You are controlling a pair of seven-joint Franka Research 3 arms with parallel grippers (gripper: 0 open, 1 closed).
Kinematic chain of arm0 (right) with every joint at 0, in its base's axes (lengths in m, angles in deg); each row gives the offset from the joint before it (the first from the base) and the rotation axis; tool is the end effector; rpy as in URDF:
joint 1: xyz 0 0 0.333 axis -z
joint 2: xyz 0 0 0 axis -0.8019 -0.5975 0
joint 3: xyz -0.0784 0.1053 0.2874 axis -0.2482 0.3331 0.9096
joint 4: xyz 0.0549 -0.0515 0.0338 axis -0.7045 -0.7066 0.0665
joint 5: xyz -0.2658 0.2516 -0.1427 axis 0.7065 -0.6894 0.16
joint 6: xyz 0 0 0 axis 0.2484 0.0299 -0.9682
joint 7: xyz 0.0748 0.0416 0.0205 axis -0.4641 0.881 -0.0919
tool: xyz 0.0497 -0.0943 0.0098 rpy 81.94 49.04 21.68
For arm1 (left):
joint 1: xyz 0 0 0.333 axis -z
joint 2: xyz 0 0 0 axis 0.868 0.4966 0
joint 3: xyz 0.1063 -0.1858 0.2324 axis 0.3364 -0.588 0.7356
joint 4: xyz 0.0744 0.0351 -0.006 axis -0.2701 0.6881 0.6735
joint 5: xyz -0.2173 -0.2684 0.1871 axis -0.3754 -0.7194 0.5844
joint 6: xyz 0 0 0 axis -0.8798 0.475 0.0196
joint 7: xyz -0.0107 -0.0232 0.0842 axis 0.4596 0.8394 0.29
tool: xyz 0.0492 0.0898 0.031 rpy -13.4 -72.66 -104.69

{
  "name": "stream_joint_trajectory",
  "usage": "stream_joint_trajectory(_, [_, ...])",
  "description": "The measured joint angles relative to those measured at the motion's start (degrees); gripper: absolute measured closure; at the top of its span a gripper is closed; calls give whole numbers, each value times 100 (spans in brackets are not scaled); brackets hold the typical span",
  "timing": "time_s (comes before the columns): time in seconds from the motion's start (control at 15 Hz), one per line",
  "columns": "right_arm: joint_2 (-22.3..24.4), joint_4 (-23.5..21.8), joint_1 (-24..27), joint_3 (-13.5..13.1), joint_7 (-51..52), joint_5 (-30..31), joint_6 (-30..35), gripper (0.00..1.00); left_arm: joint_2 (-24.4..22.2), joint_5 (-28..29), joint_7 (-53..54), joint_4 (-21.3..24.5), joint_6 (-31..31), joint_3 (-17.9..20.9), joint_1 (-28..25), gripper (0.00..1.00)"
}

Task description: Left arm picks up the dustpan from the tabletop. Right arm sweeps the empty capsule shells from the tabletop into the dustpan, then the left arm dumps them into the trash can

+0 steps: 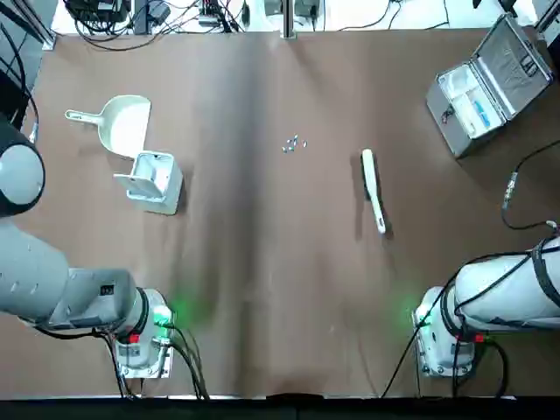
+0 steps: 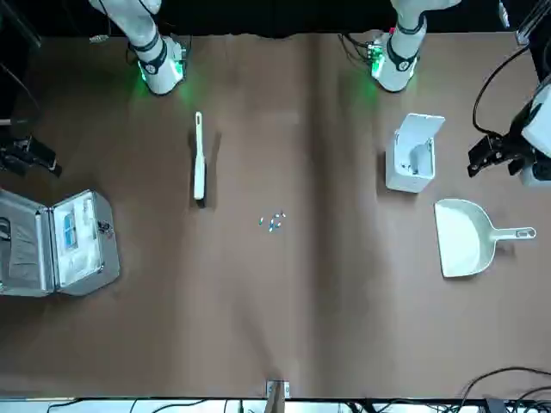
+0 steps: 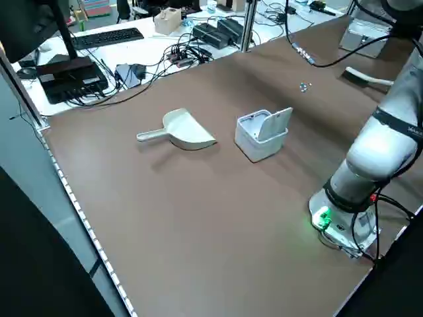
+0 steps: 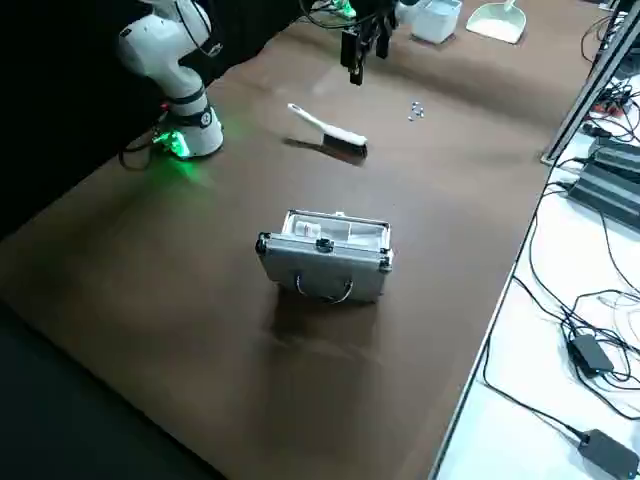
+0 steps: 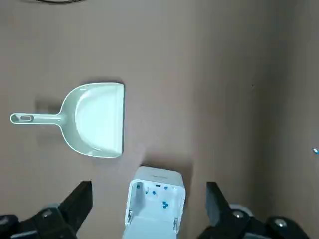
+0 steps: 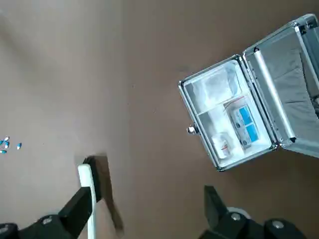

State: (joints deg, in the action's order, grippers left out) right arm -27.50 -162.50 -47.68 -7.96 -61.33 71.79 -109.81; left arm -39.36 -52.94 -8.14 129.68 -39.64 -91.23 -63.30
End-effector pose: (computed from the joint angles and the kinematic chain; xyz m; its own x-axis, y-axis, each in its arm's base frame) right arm 0.5723 -0.0384 0.6184 0.9984 -0.0516 0.0209 -0.0504 -0.9972 -0.0548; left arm 0.5754 -0.0378 0.6266 0.9987 0.0144 0.0495 0.0154 -0.9997 -0.0192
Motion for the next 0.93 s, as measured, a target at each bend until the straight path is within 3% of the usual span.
stream_joint_trajectory(0.47, [0,-94,-39,5,0,-15,31,1,45,0,-91,-25,113,39,-47,0])
stream_joint_trajectory(0.93, [10,-1232,-423,29,-107,-353,14,1,440,0,-199,-7,196,93,-735,0])
